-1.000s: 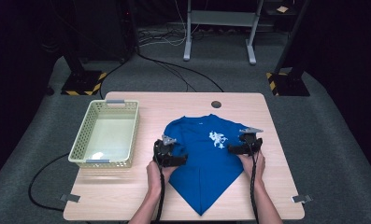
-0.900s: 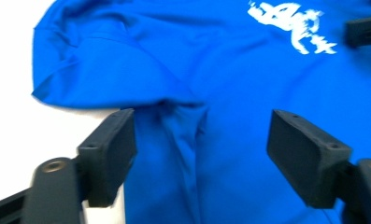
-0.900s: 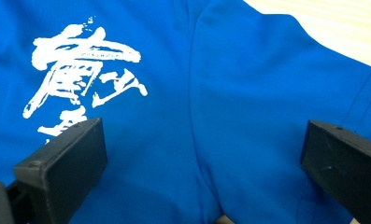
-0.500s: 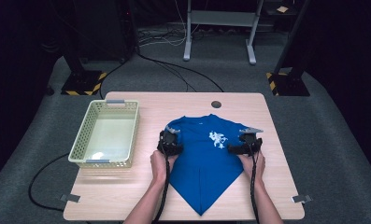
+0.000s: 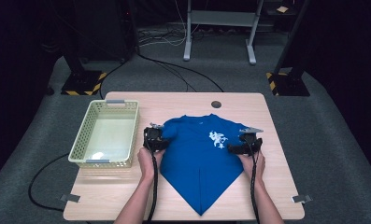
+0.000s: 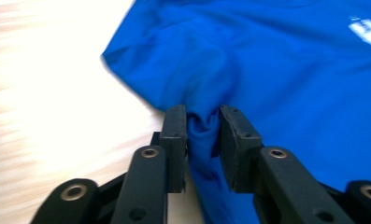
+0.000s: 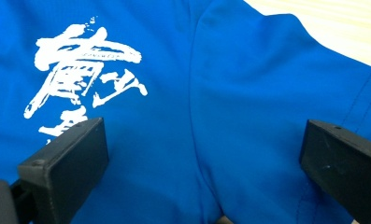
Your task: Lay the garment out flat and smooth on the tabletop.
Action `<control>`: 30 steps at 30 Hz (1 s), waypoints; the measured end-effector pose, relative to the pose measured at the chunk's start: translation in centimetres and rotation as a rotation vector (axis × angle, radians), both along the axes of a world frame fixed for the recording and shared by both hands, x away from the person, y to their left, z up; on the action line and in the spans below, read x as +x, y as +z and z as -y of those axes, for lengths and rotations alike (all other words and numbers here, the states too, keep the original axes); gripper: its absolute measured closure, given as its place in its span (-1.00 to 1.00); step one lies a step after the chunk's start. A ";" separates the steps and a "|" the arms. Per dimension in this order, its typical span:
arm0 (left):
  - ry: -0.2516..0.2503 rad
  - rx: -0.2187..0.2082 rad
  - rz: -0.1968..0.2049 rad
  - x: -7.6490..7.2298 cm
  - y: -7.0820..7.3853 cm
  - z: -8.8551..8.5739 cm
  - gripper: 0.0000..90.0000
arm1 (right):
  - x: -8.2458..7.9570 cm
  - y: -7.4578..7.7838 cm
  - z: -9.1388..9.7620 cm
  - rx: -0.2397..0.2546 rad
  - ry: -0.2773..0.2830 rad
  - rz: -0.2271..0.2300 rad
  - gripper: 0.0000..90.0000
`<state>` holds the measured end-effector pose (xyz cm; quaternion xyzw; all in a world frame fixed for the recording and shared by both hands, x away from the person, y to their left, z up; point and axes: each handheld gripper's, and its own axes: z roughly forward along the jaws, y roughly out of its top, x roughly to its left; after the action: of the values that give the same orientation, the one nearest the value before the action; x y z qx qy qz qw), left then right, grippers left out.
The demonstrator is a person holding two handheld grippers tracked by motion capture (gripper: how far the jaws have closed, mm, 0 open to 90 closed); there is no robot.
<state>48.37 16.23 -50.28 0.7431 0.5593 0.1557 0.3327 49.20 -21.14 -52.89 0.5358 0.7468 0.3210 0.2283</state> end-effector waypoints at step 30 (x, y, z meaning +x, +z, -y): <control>-0.023 0.087 0.057 1.5 1.0 3.0 -0.25 | -0.3 0.0 1.3 0.000 0.006 -0.003 -0.99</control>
<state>49.88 13.23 -49.32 0.7584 0.5338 0.1972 0.3177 48.86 -22.44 -52.87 0.5340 0.7487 0.3210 0.2262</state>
